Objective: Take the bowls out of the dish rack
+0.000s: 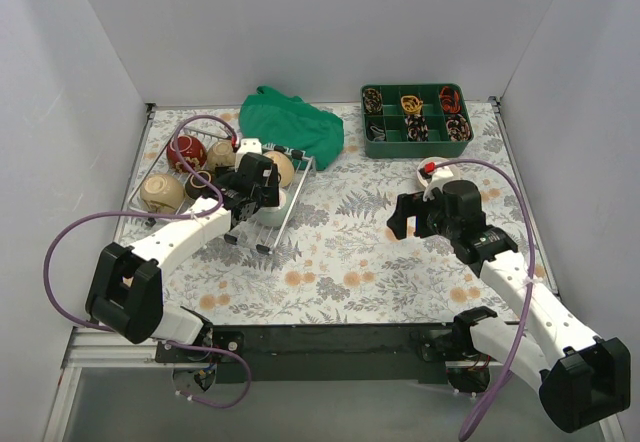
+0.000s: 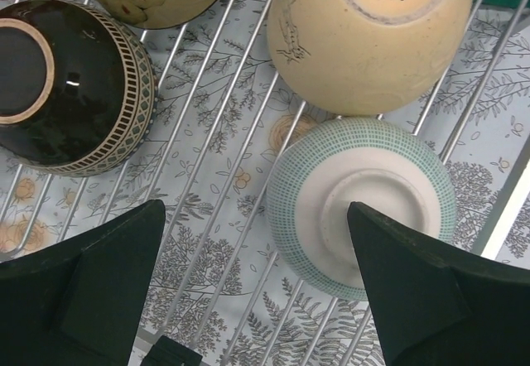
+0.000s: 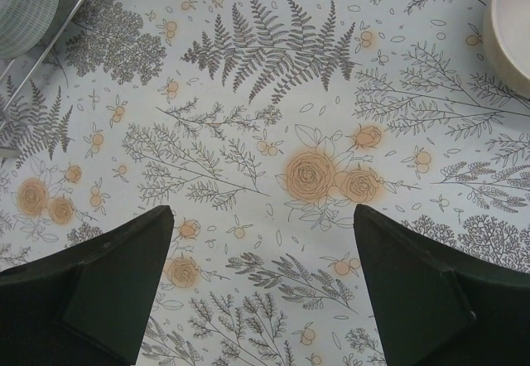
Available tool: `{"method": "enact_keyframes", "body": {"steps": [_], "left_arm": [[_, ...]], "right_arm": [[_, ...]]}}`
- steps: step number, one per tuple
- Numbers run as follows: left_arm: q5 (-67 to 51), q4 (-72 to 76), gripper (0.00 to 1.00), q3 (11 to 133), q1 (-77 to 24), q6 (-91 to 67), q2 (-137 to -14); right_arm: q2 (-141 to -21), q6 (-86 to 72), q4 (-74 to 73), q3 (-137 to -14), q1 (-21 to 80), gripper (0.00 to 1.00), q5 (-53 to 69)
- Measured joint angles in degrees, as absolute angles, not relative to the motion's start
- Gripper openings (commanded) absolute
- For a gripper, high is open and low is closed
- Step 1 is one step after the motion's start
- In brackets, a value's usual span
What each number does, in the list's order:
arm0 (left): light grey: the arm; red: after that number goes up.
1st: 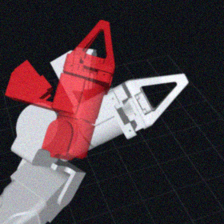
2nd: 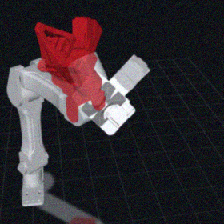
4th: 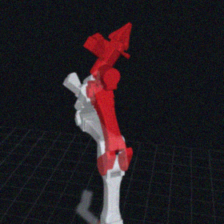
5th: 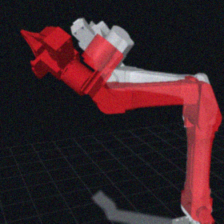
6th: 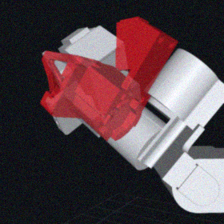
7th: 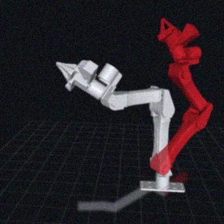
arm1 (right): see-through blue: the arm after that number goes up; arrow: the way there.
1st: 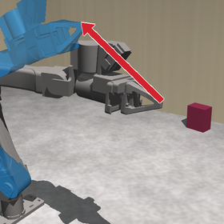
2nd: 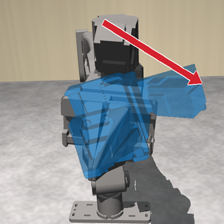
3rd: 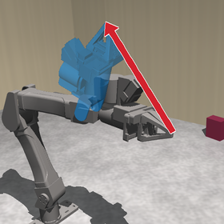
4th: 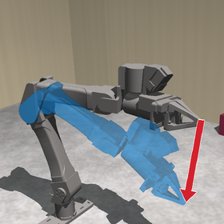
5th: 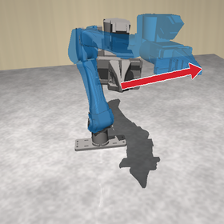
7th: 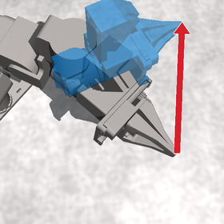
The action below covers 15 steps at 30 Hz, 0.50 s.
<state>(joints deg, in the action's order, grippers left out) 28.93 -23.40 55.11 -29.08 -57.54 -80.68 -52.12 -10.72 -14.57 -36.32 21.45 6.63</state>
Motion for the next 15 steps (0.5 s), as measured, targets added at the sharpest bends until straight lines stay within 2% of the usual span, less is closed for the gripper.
{"method": "enact_keyframes", "body": {"steps": [5,15], "left_arm": [[31.55,-24.36,0.85,55.11,-28.18,-57.89,-80.68],[35.97,-25.91,0.83,55.18,-23.66,-56.95,-80.2]], "right_arm": [[-51.9,-10.24,-14.24,-35.77,21.45,0.98,7.07],[-51.83,-10.04,-13.15,-34.76,21.45,0.98,7.7]]}}
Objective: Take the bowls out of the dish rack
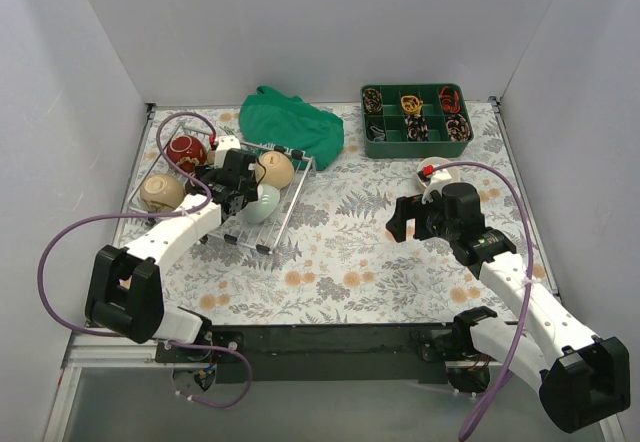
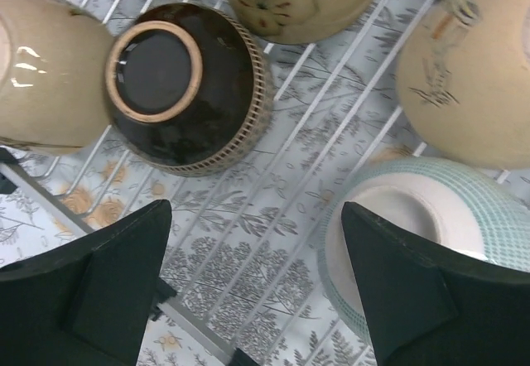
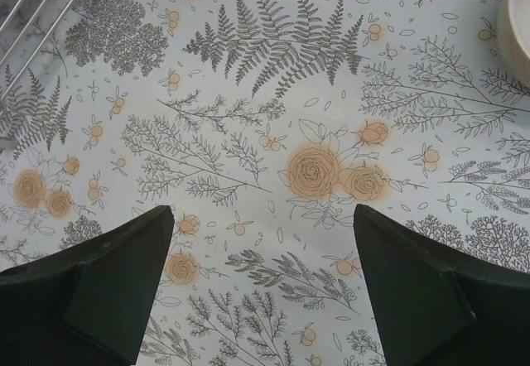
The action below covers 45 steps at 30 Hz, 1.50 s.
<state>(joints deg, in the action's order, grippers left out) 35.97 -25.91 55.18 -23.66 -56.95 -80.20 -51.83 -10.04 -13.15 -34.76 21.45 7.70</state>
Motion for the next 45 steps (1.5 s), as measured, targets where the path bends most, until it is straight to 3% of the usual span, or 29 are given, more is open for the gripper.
{"method": "enact_keyframes", "body": {"steps": [6,17,26,45], "left_arm": [[37.3,-28.1,0.84,57.01,-19.29,-56.66,-82.04],[29.21,-29.32,0.96,59.11,-19.35,-58.11,-80.36],[14.85,-28.23,0.98,57.98,-19.22,-66.52,-72.6],[-15.2,-13.82,0.98,43.83,-8.91,-78.3,-74.63]], "right_arm": [[-51.79,-10.04,-13.1,-34.7,21.45,0.98,7.75],[-51.27,-10.04,-13.1,-34.02,21.47,0.98,7.9],[-51.18,-10.04,-13.1,-33.93,21.47,0.98,8.34],[-50.17,-10.07,-13.1,-33.82,21.5,0.97,9.39]]}}
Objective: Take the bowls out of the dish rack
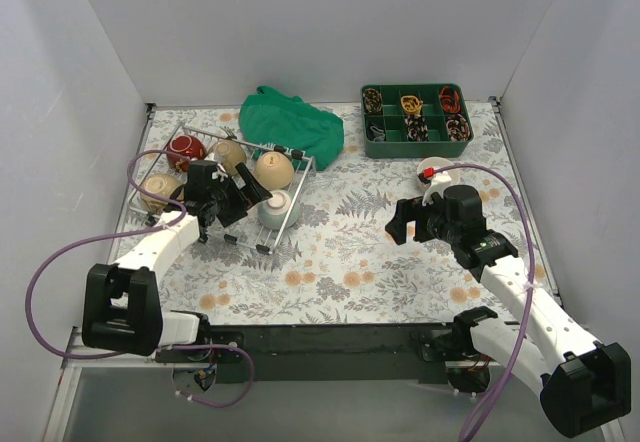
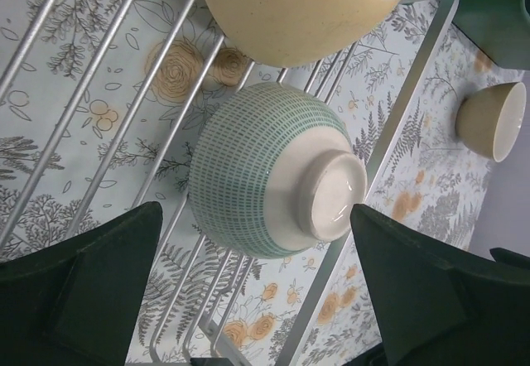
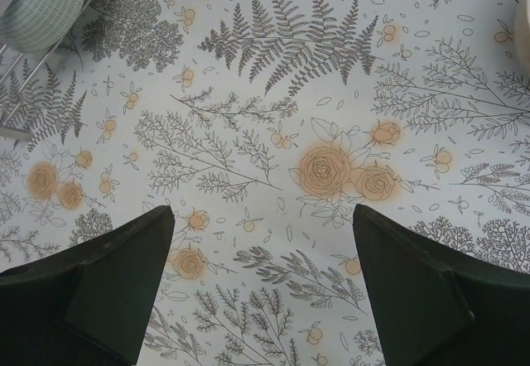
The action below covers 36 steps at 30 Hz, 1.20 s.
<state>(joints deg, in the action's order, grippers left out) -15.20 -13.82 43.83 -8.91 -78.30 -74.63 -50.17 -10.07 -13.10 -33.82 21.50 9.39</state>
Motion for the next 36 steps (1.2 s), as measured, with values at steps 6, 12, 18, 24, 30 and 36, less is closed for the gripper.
{"method": "enact_keyframes", "body": {"steps": [6,12,18,24,30,36], "left_arm": [[-21.3,-8.27,0.96,41.19,-5.41,-80.38,-78.46],[-24.29,-4.45,0.92,40.86,-4.05,-81.47,-80.75],[-26.39,-1.96,0.92,40.64,-3.57,-81.73,-82.24],[-28.01,-0.21,0.92,40.64,-3.49,-82.76,-83.37],[-27.2,-1.45,0.93,40.64,-3.55,-83.11,-82.02],[-25.5,-4.54,0.93,40.99,-4.21,-82.26,-76.62]], "right_arm": [[-50.17,-10.04,-13.06,-33.67,21.5,0.97,9.58],[-50.19,-10.07,-13.13,-32.93,21.5,0.97,9.58],[-50.63,-10.07,-13.08,-32.93,21.5,0.97,9.61],[-51.03,-10.07,-13.08,-32.91,21.5,0.97,9.65],[-51.03,-10.07,-13.08,-32.88,21.5,0.96,9.65],[-51.03,-10.09,-13.08,-32.88,21.5,0.96,9.85]]}}
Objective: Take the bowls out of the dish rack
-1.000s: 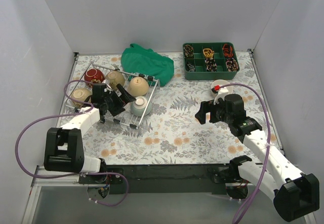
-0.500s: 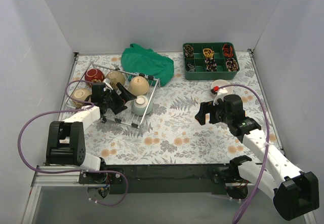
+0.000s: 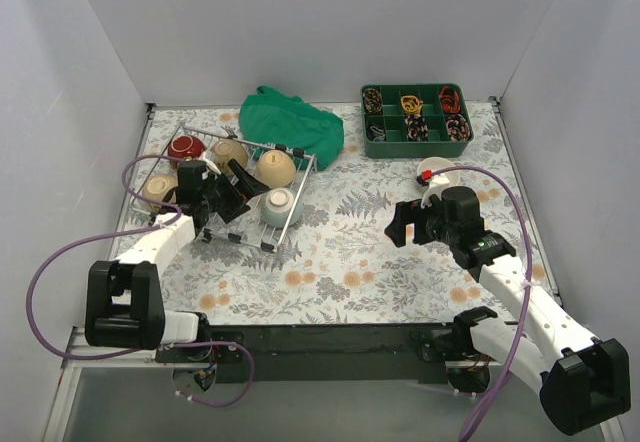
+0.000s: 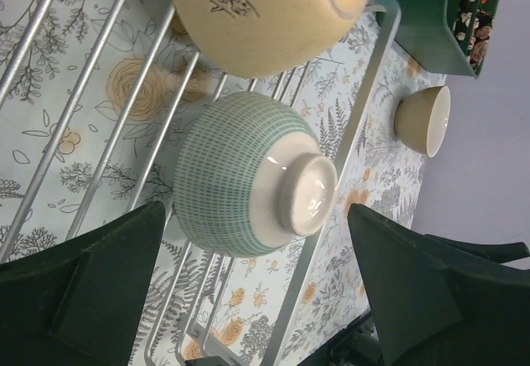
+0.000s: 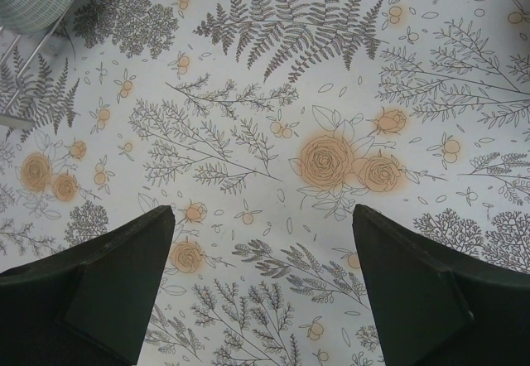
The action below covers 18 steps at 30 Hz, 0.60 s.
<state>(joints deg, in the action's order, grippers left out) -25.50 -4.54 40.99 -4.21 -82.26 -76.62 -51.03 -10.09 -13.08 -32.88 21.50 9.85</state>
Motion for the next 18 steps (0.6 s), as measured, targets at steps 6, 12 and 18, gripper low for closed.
{"method": "enact_keyframes", "body": {"steps": [6,12,18], "left_arm": [[-25.1,-5.23,0.88,41.47,-4.69,-81.73,-75.68],[-25.32,-5.63,0.87,41.54,-5.17,-81.36,-78.74],[-25.56,-5.32,0.88,41.89,-6.92,-81.3,-81.71]], "right_arm": [[-51.03,-10.09,-13.08,-32.88,21.5,0.97,9.91],[-51.03,-10.09,-13.08,-32.88,21.5,0.96,10.48],[-51.03,-10.09,-13.08,-32.86,21.5,0.96,10.68]]}}
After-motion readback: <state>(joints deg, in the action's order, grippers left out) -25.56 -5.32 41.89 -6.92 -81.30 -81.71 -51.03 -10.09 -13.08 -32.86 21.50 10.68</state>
